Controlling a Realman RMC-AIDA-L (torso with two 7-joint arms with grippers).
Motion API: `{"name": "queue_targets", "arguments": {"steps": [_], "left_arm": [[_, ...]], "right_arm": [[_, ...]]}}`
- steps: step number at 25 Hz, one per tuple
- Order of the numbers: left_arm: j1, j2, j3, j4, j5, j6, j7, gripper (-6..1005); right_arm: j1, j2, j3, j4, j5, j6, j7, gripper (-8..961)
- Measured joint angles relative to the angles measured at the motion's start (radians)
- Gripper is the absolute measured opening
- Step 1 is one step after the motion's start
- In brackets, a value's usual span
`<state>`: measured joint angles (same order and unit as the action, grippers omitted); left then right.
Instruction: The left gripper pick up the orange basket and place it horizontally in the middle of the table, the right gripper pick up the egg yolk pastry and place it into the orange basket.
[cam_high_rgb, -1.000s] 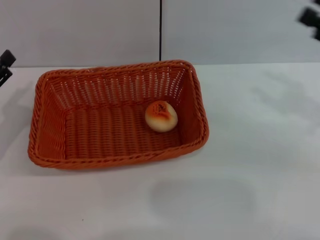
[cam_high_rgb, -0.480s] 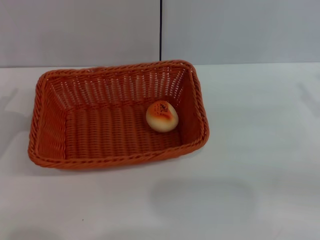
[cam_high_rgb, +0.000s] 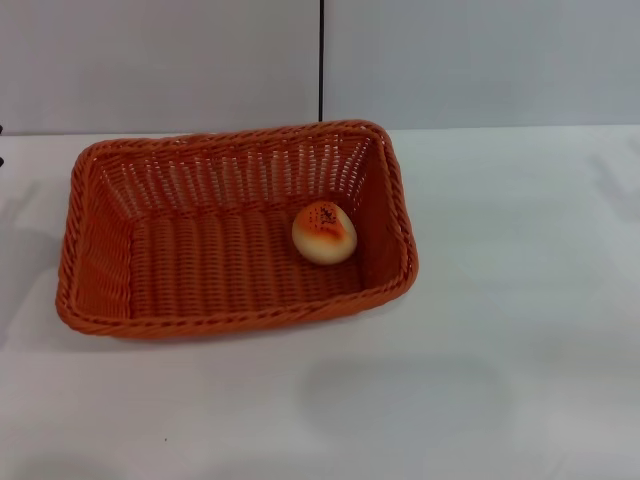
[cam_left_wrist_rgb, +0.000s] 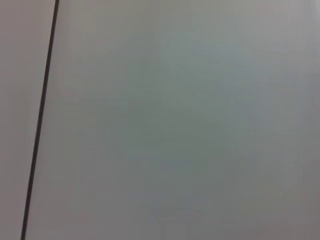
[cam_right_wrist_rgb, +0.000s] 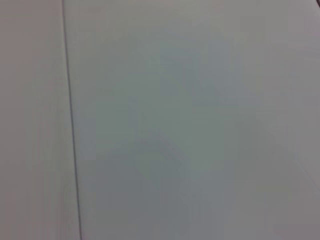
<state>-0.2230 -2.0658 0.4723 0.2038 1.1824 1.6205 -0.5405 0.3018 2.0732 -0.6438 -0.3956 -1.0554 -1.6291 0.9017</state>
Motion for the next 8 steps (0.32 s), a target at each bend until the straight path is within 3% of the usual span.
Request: {"name": "queue_targets", "arguments": {"steps": [8], "left_arm": [[-0.038,0.003,-0.003,-0.01,-0.003,-0.035,-0.002,776]], "right_arm": [[0.028,0.001,0.042,0.051,0.001,-0.003,-0.04,671]]}}
